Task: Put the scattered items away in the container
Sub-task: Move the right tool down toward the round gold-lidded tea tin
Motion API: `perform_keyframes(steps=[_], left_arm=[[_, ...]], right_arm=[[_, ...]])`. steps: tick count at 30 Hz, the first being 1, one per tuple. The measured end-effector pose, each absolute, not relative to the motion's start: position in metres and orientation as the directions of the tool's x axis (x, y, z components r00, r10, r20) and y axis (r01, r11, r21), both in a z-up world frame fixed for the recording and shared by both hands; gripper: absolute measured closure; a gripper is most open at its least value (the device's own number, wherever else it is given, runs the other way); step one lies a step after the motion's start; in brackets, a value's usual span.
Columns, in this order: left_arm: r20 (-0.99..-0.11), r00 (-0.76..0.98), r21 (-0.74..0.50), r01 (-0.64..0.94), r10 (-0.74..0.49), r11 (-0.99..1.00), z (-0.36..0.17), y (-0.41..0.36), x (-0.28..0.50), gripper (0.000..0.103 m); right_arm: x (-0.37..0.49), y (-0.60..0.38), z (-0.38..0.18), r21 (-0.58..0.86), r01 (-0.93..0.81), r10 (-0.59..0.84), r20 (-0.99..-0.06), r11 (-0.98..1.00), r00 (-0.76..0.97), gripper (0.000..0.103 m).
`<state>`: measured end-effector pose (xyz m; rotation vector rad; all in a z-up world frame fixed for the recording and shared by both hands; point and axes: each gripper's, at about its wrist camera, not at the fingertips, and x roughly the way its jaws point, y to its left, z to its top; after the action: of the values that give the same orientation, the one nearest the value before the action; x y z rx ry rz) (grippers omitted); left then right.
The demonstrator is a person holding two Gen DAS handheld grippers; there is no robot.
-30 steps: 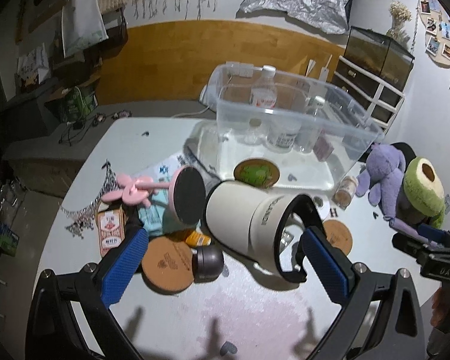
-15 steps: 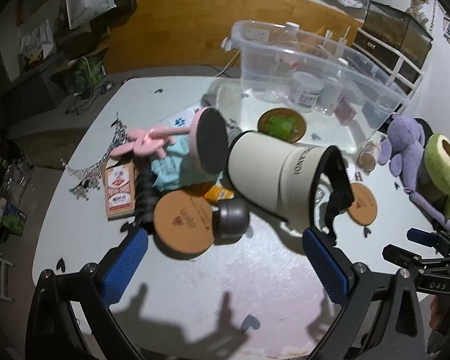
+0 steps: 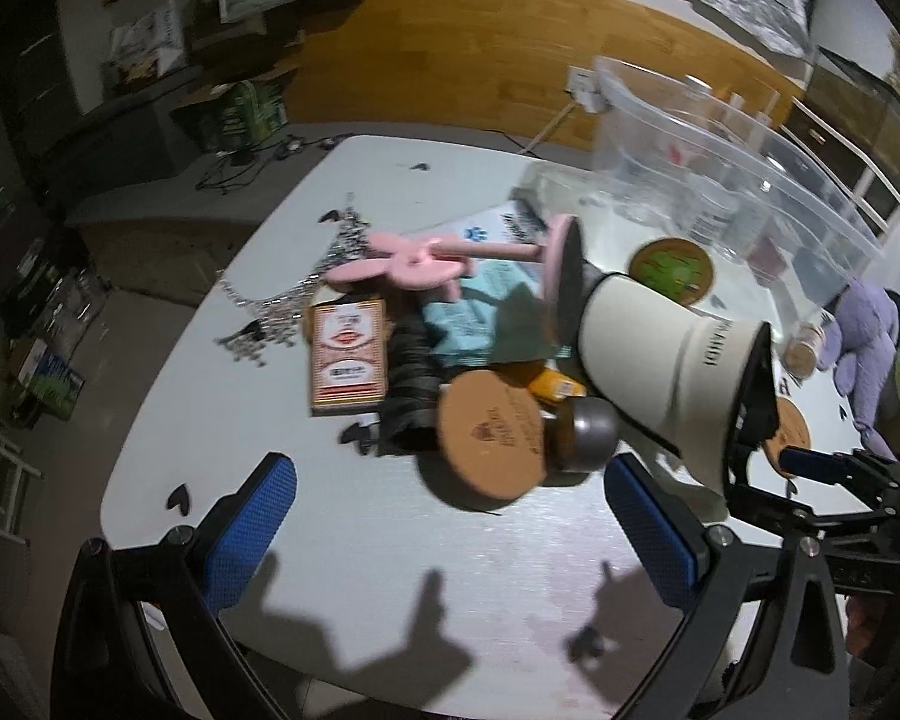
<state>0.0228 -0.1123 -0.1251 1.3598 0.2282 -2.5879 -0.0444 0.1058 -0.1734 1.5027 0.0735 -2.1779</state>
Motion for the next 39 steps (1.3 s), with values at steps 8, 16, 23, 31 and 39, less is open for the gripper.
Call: perform_keyframes(steps=[8, 16, 23, 31, 39], left_arm=[[-0.836, -0.526, -0.032, 0.326, -0.154, -0.945, -0.132, -0.152, 0.033, 0.000], [-0.840, -0.519, -0.019, 0.320, -0.158, -0.947, -0.135, -0.169, 0.033, 0.000], [-0.841, -0.523, -0.016, 0.281, -0.139, -0.959, -0.136, -0.173, 0.026, 0.000], [-0.844, -0.525, -0.012, 0.230, -0.114, -0.973, -0.139, -0.170, 0.023, 0.000], [-0.848, -0.526, -0.031, 0.178, -0.068, -0.984, -0.143, -0.161, 0.016, 0.000]], right_arm=[[-0.074, 0.051, -0.194, 0.288, 0.427, -0.407, -0.887, -0.857, -0.218, 0.024], [-0.082, 0.020, -0.213, 0.202, 0.385, -0.311, -0.918, -0.900, -0.247, 0.028], [-0.078, 0.011, -0.206, 0.152, 0.360, -0.273, -0.909, -0.920, -0.314, 0.047], [-0.093, 0.013, -0.231, 0.176, 0.334, -0.275, -0.921, -0.926, -0.275, 0.058], [-0.063, 0.065, -0.240, 0.384, 0.248, -0.428, -0.890, -0.889, -0.158, 0.059]])
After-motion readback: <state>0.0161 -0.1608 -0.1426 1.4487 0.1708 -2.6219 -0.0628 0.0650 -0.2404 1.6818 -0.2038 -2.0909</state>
